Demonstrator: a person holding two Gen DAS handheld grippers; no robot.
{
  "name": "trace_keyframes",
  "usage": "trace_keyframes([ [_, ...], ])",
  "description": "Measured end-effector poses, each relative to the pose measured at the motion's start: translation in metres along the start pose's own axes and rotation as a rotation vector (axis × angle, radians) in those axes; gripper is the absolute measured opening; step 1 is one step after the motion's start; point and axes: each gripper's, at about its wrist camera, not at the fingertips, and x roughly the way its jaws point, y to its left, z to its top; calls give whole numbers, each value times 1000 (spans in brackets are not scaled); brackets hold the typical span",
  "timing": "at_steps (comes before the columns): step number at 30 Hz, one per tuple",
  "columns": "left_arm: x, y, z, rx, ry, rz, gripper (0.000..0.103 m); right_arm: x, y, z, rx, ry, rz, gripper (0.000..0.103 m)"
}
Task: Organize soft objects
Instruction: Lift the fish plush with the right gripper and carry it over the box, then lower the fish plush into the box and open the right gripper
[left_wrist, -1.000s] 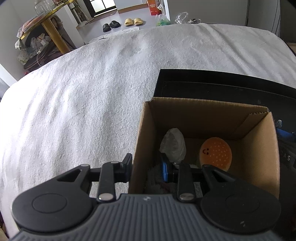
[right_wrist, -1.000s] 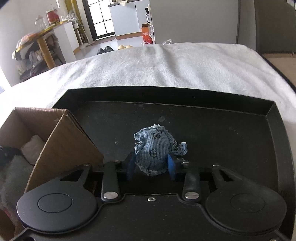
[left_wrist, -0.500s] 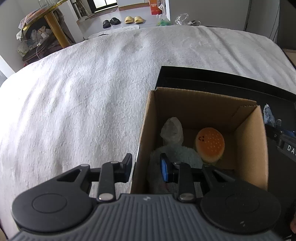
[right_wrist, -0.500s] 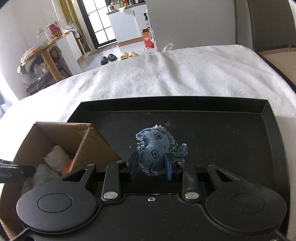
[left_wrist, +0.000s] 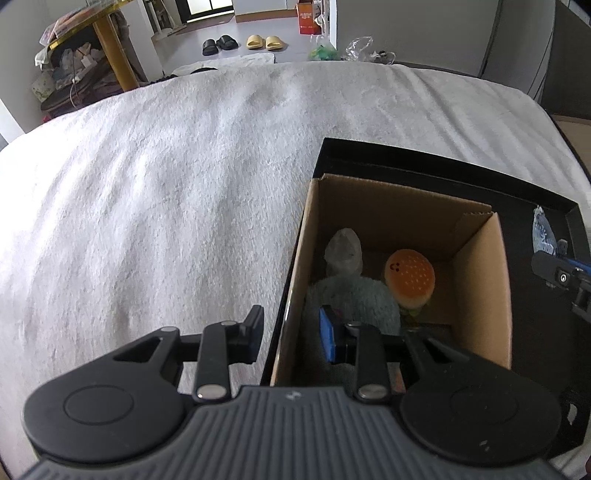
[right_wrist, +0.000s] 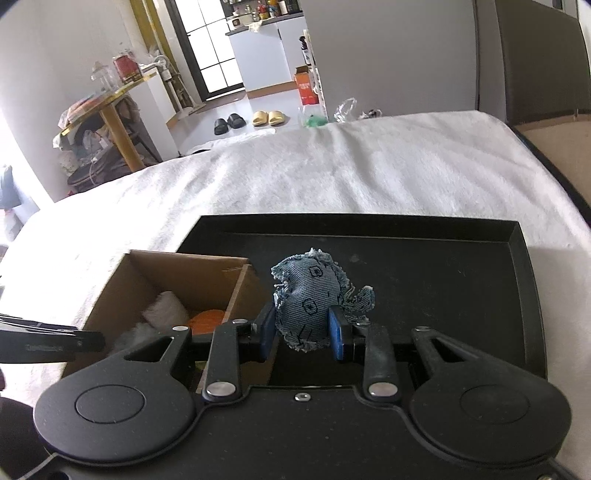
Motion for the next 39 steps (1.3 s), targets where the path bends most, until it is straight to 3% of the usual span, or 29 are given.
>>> trace_keyframes([
  [11, -2, 12, -14, -25, 21, -56, 30, -17, 35, 3, -53, -5, 20, 30],
  [31, 13, 38, -32, -88, 48, -165, 30, -12, 90, -9, -151, 57, 0, 30],
  [36, 19, 45, -37, -116, 56, -194, 24, -6, 102, -12, -173, 73, -7, 30],
  [39, 20, 48, -38, -120, 50, -211, 14, -3, 108, -14, -183, 87, -22, 32],
])
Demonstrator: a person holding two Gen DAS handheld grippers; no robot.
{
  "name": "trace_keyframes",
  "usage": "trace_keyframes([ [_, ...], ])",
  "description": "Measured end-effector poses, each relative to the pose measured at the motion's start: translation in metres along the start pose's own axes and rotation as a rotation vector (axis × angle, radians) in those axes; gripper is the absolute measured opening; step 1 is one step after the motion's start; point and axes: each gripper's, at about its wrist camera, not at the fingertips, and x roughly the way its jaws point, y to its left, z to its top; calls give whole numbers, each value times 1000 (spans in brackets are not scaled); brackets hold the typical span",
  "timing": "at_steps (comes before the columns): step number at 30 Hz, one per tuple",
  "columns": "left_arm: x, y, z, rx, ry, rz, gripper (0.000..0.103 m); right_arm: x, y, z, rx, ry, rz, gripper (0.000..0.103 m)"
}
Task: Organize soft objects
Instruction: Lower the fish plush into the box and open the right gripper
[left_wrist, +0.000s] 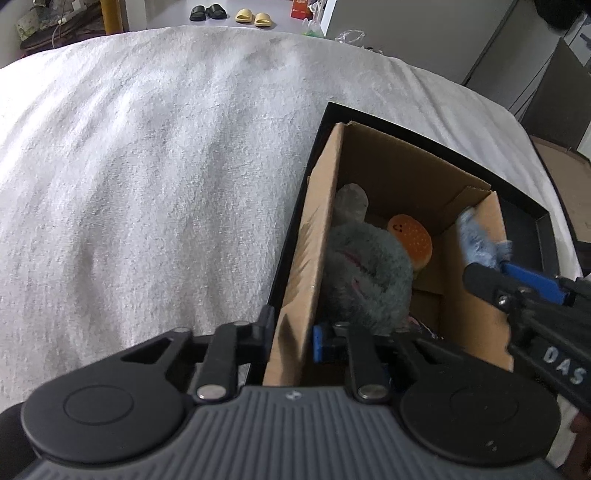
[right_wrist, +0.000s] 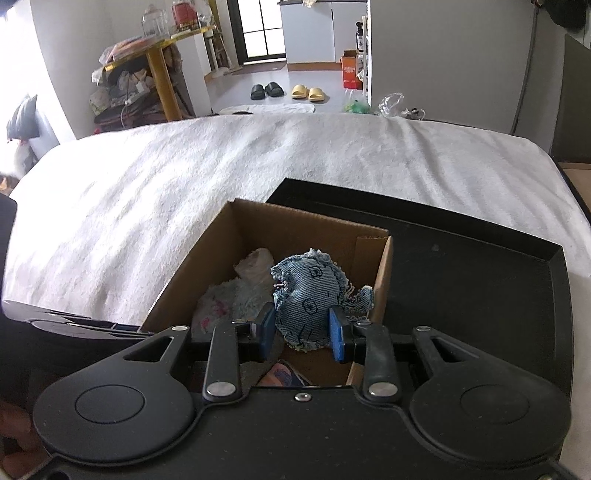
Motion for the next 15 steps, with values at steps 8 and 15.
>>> trace_keyframes([
  [8, 1, 2, 3, 0, -1, -9, 14, -6, 3, -3, -20, 5, -56, 47],
  [15, -4, -2, 4, 9, 6, 13, 17, -27, -20, -8, 31, -23, -84, 47],
])
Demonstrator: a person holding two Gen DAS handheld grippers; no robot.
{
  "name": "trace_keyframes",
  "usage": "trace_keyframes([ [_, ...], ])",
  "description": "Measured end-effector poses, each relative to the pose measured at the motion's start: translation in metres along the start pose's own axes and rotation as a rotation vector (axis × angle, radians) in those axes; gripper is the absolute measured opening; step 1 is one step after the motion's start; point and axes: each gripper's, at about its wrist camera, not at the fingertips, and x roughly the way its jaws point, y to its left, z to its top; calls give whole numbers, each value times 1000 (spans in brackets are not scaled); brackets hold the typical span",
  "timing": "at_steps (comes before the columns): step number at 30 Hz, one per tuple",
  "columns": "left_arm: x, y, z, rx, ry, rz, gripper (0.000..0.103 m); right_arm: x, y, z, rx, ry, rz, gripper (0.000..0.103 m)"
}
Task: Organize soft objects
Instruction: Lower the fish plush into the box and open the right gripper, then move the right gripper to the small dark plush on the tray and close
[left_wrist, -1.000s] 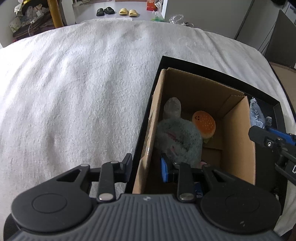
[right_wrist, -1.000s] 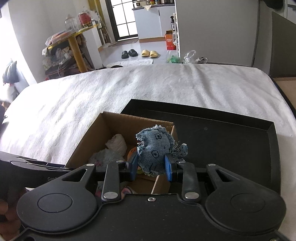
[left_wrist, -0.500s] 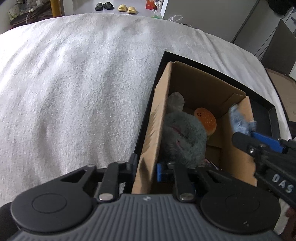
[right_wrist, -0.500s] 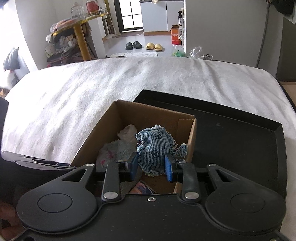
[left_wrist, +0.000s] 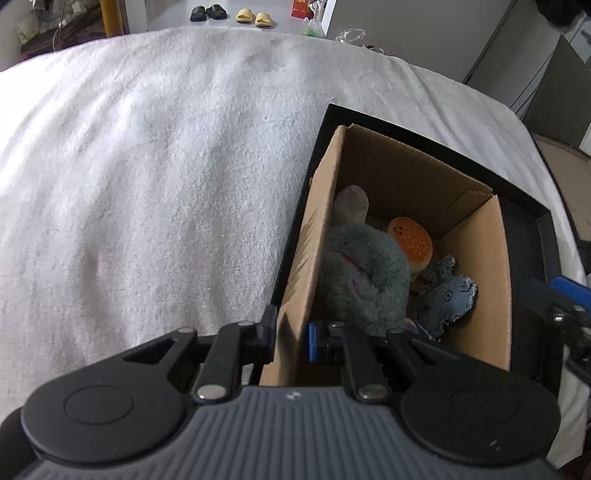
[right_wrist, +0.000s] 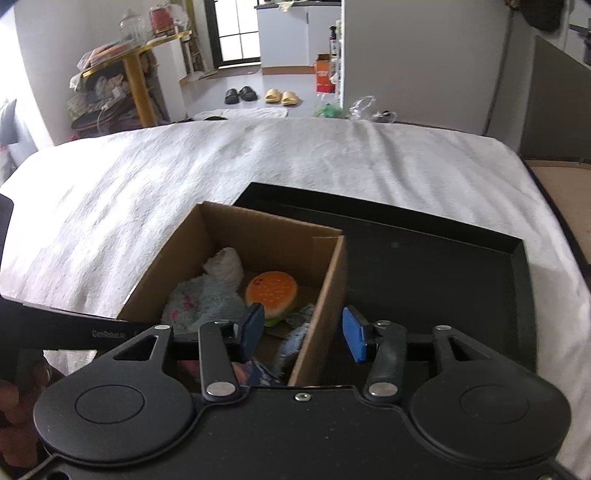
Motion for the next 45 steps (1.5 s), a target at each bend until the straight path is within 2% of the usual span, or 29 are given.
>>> trace_keyframes([
  [6, -8, -9, -3, 31, 9, 21, 21, -15, -22, -10, 45, -16, -27, 47],
  [10, -14, -15, -8, 53, 1, 35, 30, -19, -34, -26, 97, -5, -52, 49],
  [13, -16, -18, -11, 67, -3, 47, 32, -19, -44, -39, 164, 4, -98, 57],
  [16, -18, -21, -16, 83, -1, 69, 40, -18, -49, -53, 216, -4, -164, 63],
  [19, -21, -25, -20, 103, -14, 95, 44, -16, -53, -67, 256, -6, -213, 65],
  [27, -23, -34, -29, 164, -22, 159, 45, -11, -67, -97, 357, 1, -322, 70],
  [37, -15, -37, -34, 171, -20, 238, 45, 5, -92, -123, 472, 35, -361, 70],
  [45, -7, -58, -36, 211, -11, 282, 45, 13, -103, -132, 514, 63, -392, 70],
])
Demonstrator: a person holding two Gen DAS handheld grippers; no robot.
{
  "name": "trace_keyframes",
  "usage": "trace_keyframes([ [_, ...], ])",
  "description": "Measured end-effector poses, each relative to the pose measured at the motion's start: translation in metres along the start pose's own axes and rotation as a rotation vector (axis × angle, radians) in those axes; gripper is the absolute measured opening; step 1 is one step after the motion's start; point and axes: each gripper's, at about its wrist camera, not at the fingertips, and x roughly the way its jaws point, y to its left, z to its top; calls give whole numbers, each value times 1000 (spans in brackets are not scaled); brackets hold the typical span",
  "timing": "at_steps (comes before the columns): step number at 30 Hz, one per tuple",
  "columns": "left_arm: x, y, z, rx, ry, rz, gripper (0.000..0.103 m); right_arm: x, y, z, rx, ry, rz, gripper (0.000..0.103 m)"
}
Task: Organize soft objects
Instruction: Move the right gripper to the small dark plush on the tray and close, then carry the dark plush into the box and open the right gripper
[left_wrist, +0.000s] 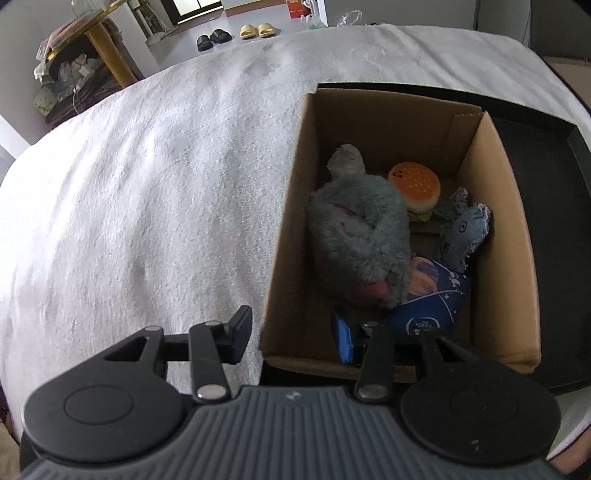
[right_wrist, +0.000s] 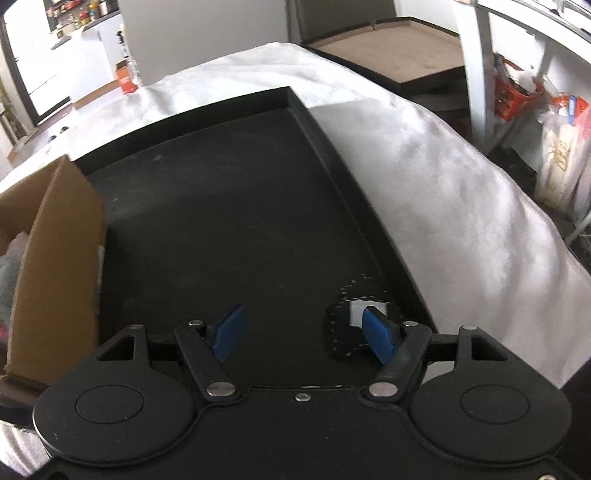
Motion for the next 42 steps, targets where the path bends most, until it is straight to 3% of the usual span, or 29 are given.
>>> trace_keyframes([
  [8, 5, -15, 3, 14, 20, 54, 49, 18, -13, 0, 51, 50, -27, 70],
  [20, 5, -21, 5, 20, 23, 78, 49, 36, -17, -3, 56, 42, -72, 69],
  [27, 2, -14, 3, 13, 14, 65, 49, 32, -15, -4, 47, 5, -104, 40],
  [28, 1, -12, 3, 10, 12, 62, 49, 29, -15, -4, 48, -4, -90, 34],
  [34, -2, 6, 0, -33, 4, 45, 49, 20, -12, -4, 48, -32, 33, 28],
  [42, -5, 25, -4, -75, -16, 7, 49, -3, -7, 2, 40, -85, 174, 27],
])
